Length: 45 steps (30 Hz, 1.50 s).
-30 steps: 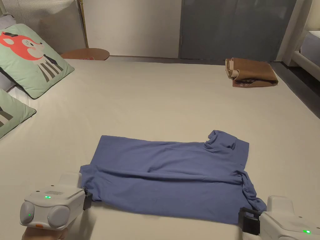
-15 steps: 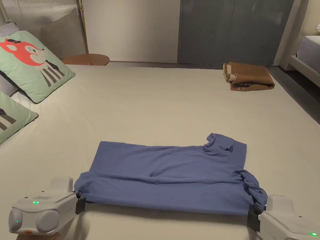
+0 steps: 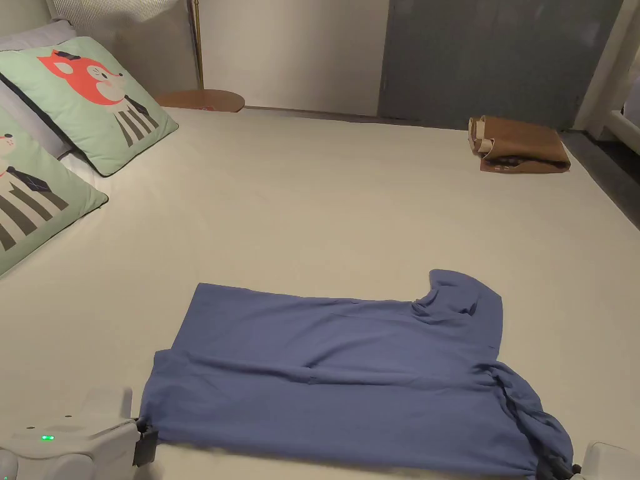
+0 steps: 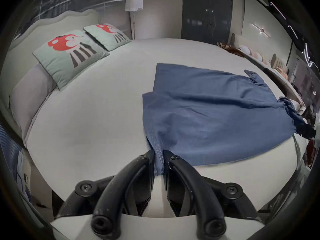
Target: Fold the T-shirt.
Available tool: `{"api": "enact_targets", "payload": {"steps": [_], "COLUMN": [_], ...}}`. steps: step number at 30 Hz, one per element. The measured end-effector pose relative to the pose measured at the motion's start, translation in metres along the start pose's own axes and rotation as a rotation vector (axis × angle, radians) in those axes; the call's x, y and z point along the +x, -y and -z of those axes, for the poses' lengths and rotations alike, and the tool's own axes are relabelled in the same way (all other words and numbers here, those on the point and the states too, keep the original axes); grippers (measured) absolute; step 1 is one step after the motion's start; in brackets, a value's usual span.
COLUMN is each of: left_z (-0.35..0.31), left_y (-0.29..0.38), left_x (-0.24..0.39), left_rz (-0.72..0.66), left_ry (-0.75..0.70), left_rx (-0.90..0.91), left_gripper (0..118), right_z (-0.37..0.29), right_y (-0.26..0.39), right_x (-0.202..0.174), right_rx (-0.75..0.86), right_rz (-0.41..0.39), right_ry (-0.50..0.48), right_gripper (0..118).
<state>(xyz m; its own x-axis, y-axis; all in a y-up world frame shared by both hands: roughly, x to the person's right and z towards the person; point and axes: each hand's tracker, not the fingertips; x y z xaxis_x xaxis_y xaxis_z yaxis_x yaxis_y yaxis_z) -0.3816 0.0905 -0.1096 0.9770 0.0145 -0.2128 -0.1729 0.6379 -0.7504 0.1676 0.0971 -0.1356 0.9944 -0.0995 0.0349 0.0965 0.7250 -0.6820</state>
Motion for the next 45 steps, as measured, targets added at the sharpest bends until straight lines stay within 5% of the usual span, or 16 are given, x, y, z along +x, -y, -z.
{"api": "enact_targets", "payload": {"steps": [10,12,13,15,25,27,29,33,45], "left_z": [0.007,-0.009,-0.015,-0.036,-0.133,-0.142,-0.147,-0.143,-0.087], "left_y": [-0.008,-0.018,-0.025,-0.044,-0.119,-0.123,-0.123,-0.124,-0.161], "left_x": [-0.004,0.005,0.007,0.019,0.092,0.100,0.105,0.111,0.092], "left_rz": [-0.034,-0.062,-0.070,-0.093,-0.029,-0.032,-0.029,0.013,0.061], "left_ry": [0.003,0.032,0.052,0.096,0.109,0.081,0.076,0.060,0.144], "left_rx": [-0.044,-0.011,0.023,0.120,0.705,0.760,0.811,0.821,0.665], "left_gripper": [12,37,68,102,107,104,81,0,0], "right_z": [0.004,-0.010,-0.017,-0.027,-0.109,-0.114,-0.118,-0.113,-0.096], "right_y": [0.009,-0.004,-0.012,-0.034,-0.126,-0.131,-0.134,-0.137,-0.155], "right_x": [0.001,-0.011,-0.017,-0.029,-0.105,-0.107,-0.111,-0.109,-0.112], "right_rx": [-0.044,-0.009,0.042,0.138,0.656,0.712,0.725,0.748,0.742], "right_rz": [0.049,0.024,0.003,-0.020,-0.115,-0.136,-0.135,-0.136,-0.175], "right_ry": [0.024,0.038,0.021,-0.013,-0.007,0.005,0.010,0.016,0.013], "right_gripper": [17,45,78,116,118,116,96,1,0]}}
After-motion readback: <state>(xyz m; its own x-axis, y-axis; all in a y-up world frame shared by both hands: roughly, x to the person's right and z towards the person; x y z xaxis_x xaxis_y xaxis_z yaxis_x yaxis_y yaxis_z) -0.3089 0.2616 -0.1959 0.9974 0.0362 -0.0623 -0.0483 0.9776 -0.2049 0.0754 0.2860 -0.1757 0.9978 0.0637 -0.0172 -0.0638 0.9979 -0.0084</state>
